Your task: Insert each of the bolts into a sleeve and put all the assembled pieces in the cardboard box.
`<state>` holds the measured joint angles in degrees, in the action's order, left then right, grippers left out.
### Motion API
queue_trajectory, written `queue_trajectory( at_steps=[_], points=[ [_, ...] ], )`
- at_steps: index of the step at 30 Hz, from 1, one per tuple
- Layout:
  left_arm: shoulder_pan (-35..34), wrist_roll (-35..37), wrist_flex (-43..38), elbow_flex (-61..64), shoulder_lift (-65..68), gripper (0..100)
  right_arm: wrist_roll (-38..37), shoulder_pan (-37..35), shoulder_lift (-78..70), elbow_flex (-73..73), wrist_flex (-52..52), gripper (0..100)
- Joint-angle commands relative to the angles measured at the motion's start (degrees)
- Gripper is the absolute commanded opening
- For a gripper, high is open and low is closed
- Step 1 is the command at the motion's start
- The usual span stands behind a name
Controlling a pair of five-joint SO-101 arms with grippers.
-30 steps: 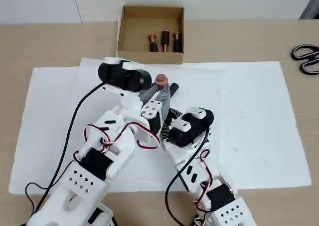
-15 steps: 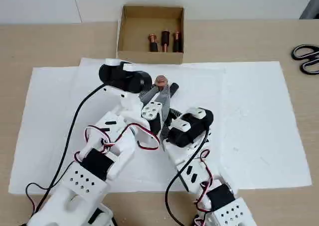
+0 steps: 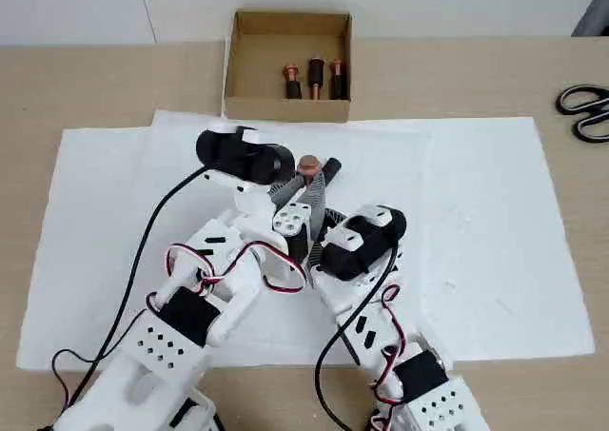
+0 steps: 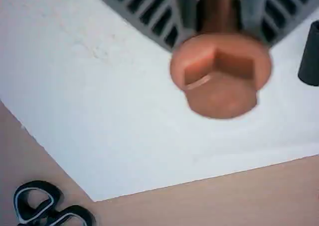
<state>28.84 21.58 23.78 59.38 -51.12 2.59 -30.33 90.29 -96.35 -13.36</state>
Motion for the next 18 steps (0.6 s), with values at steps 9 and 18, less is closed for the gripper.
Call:
queue_trajectory(
  at_steps=[9, 18],
  points=[
    [-0.2, 0.1, 3.4, -0.2, -1.5, 1, -0.8, 0.0, 1.2, -0.4, 0.0, 0.3],
    [3.3, 0.0, 5.3, 2.2, -1.5, 1, -0.8, 0.0, 1.3, -0.4, 0.0, 0.3]
  ],
)
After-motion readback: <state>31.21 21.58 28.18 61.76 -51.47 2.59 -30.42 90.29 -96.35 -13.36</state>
